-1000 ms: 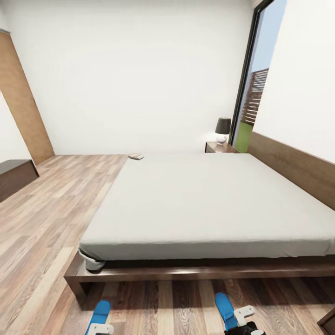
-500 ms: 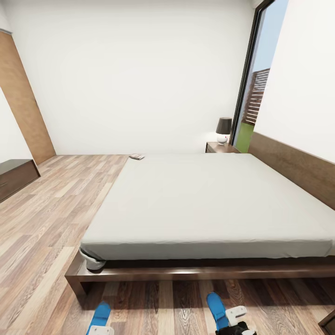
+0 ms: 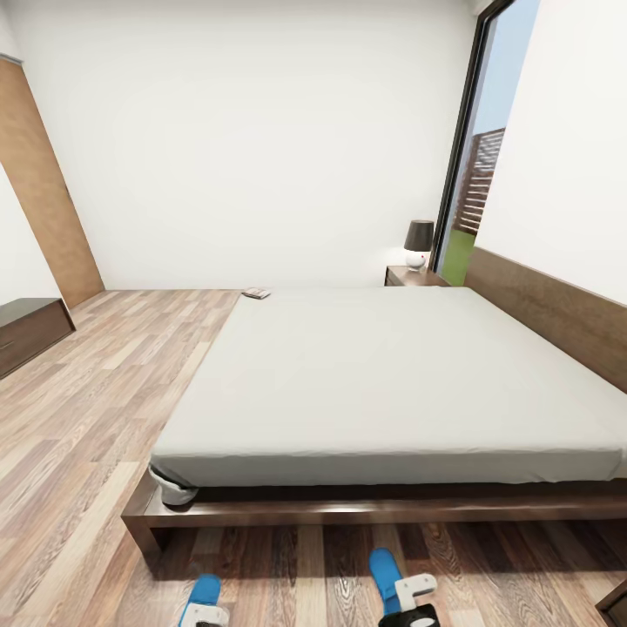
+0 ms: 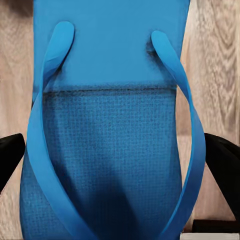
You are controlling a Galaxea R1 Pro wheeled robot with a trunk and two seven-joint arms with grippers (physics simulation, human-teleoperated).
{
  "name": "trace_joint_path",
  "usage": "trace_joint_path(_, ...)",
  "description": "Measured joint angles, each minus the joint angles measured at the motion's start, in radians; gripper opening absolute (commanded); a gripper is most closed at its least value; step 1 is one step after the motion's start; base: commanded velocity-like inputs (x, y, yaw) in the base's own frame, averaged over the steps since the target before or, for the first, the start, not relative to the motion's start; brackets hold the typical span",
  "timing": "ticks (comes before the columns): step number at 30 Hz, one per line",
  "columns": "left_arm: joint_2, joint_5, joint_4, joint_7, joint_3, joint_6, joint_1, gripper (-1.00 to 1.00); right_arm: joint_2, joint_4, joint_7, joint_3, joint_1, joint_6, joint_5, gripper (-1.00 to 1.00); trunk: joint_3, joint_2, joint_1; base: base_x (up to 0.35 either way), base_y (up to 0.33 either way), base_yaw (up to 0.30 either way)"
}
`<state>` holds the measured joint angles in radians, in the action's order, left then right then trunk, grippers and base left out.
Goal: In the bedroom, move the book from the bed onto either nightstand, and place the two sandals side by side next to the bed.
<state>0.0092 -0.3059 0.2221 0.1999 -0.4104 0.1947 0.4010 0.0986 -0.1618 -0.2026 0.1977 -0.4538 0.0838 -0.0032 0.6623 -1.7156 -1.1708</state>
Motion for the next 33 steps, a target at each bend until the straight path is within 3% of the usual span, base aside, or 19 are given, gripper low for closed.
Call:
trace_joint_path(3,0.001,-0.002,-0.001,-0.01,0.001,-0.059,0.0,-1.0,-0.002,0.002,0.03,0.001,0.0,-0.003,0.0,-1.0,0.0,0.0,0.0,0.0,0.0,0.0)
trace_joint_path(10,0.003,-0.005,-0.001,-0.017,0.002,-0.101,-0.002,-1.0,-0.008,-0.002,0.049,0.004,0.001,-0.01,0.003,-1.0,0.0,0.0,0.0,0.0,0.0,0.0)
trace_joint_path(29,0.003,-0.005,-0.001,-0.018,0.002,-0.141,-0.003,-1.0,-0.025,0.001,0.05,0.006,0.002,-0.026,0.009,-1.0,0.0,0.0,0.0,0.0,0.0,0.0)
trace_joint_path(33,0.002,-0.005,-0.001,-0.017,0.002,-0.148,-0.004,-1.0,-0.029,-0.005,0.051,0.004,0.002,-0.028,0.004,-1.0,0.012,-0.028,-0.015,0.0,0.0,0.0)
